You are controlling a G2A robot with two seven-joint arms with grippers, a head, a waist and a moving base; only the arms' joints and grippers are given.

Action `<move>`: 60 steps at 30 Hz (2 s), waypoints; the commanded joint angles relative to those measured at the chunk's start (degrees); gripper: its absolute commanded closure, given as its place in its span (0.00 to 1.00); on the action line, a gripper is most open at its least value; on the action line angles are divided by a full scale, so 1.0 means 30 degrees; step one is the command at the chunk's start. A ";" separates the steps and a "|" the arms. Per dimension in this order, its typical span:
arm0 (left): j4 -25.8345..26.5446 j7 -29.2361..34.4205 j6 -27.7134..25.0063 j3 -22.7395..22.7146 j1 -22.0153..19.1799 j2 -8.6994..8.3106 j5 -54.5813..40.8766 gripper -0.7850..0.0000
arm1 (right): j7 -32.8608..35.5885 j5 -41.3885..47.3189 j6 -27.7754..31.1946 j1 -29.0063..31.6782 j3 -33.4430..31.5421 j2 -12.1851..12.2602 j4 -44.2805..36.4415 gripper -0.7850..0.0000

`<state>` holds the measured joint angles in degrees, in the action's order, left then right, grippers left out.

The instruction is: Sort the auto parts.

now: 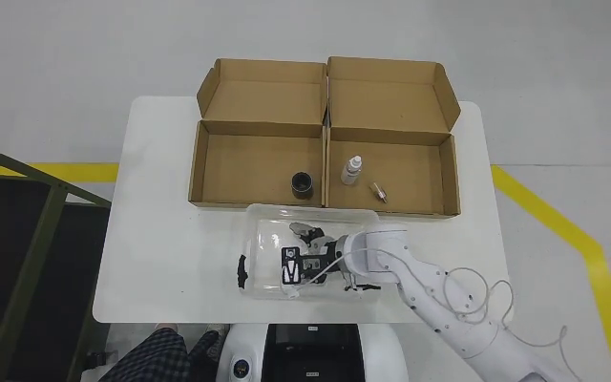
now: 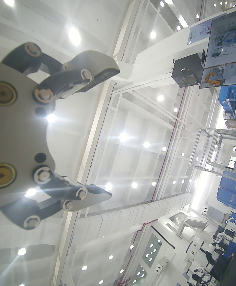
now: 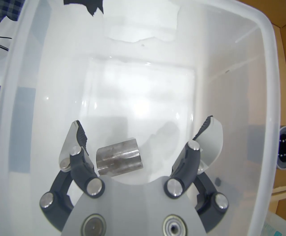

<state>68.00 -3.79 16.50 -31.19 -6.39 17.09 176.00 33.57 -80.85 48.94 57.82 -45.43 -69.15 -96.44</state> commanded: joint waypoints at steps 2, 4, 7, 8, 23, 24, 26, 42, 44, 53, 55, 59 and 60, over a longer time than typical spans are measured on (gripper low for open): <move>0.0000 0.0000 0.0000 0.0000 0.0000 0.0000 0.0000 0.00 | 0.0330 -0.0131 0.0060 0.0549 -0.0632 0.0242 -0.0554 0.00; 0.0000 0.0000 0.0000 0.0000 0.0000 0.0000 0.0000 0.00 | 0.0574 -0.0211 0.0070 0.0958 -0.1088 0.0411 -0.0846 0.00; 0.0000 0.0000 0.0000 0.0000 0.0000 0.0000 0.0000 0.00 | 0.0813 -0.0327 0.0388 0.1518 -0.1555 0.0633 -0.1309 0.00; 0.0000 0.0000 0.0000 0.0000 0.0000 0.0000 0.0000 0.00 | 0.0878 -0.0363 0.0485 0.1682 -0.1685 0.0697 -0.1423 0.00; 0.0000 0.0000 0.0000 0.0000 0.0000 0.0000 0.0000 0.00 | 0.1415 -0.0945 0.1009 0.1516 -0.2142 0.0993 -0.0447 0.12; 0.0000 0.0000 0.0000 0.0000 0.0000 0.0000 0.0000 0.00 | 0.1461 -0.0935 0.1045 0.1561 -0.2224 0.1027 -0.0495 0.22; 0.0000 0.0000 0.0000 0.0000 0.0000 0.0000 0.0000 0.00 | 0.1585 -0.0967 0.1161 0.1719 -0.2428 0.1116 -0.0676 0.52; 0.0000 0.0000 0.0000 0.0000 0.0000 0.0000 0.0000 0.00 | 0.1267 -0.1290 0.1269 0.3345 -0.4054 0.1786 -0.2994 0.95; 0.0000 0.0000 0.0000 0.0000 0.0000 0.0000 0.0000 0.00 | 0.0991 -0.1140 0.1180 0.3359 -0.4097 0.1802 -0.3171 1.00; 0.0000 0.0000 0.0000 0.0000 0.0000 0.0000 0.0000 0.00 | 0.0946 -0.1138 0.0931 0.3142 -0.3725 0.1808 -0.3314 1.00; 0.0000 0.0000 0.0000 0.0000 0.0000 0.0000 0.0000 0.00 | 0.0926 -0.1095 0.0934 0.3140 -0.3711 0.1825 -0.3409 1.00; 0.0000 0.0000 0.0000 0.0000 0.0000 0.0000 0.0000 0.00 | 0.0848 -0.1062 0.0813 0.3196 -0.3781 0.1873 -0.3499 1.00; 0.0000 0.0000 0.0000 0.0000 0.0000 0.0000 0.0000 0.00 | 0.0827 -0.1063 0.0795 0.3195 -0.3781 0.1881 -0.3487 1.00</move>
<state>68.00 -3.79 16.50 -31.19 -6.39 17.09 176.00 36.08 -84.03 51.36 67.41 -56.77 -63.52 -106.94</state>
